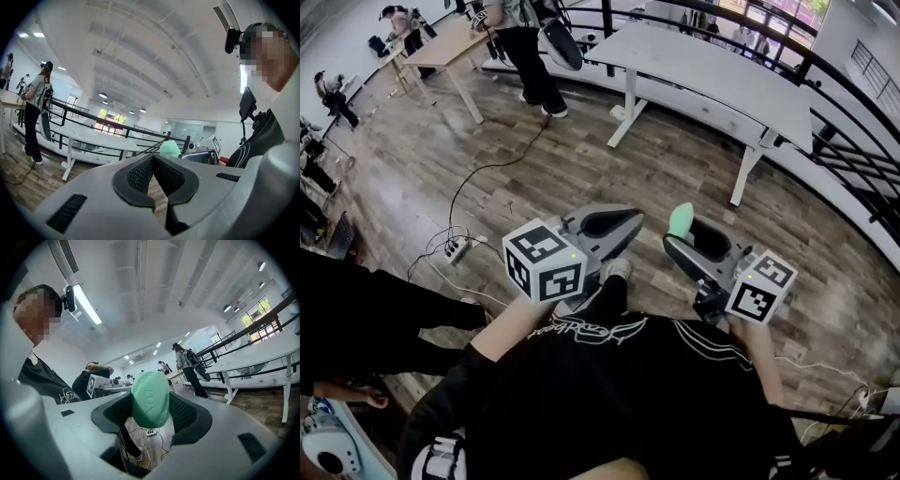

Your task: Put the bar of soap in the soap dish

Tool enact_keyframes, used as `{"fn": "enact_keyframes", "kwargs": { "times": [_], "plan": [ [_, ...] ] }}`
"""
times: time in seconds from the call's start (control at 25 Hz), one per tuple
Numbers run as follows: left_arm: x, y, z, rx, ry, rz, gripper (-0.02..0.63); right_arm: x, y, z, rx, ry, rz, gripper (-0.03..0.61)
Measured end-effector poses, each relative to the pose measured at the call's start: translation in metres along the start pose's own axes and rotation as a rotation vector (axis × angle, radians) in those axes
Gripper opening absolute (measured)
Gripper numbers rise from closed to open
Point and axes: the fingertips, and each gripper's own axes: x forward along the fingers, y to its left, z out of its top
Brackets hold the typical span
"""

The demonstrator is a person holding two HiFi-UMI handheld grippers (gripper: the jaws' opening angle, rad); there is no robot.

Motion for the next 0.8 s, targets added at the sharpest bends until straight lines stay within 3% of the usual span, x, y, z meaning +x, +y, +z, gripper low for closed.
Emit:
{"fn": "enact_keyframes", "kwargs": {
  "times": [0.48, 0.8],
  "plan": [
    [0.037, 0.138, 0.015, -0.059, -0.001, -0.006, 0.008, 0.097, -0.103, 0.018, 0.042, 0.041, -0.023, 0.215],
    [0.082, 0.298, 0.068, -0.078, 0.014, -0.032, 0.008, 0.217, -0.212, 0.070, 0.081, 0.057, -0.070, 0.215]
  ]
}}
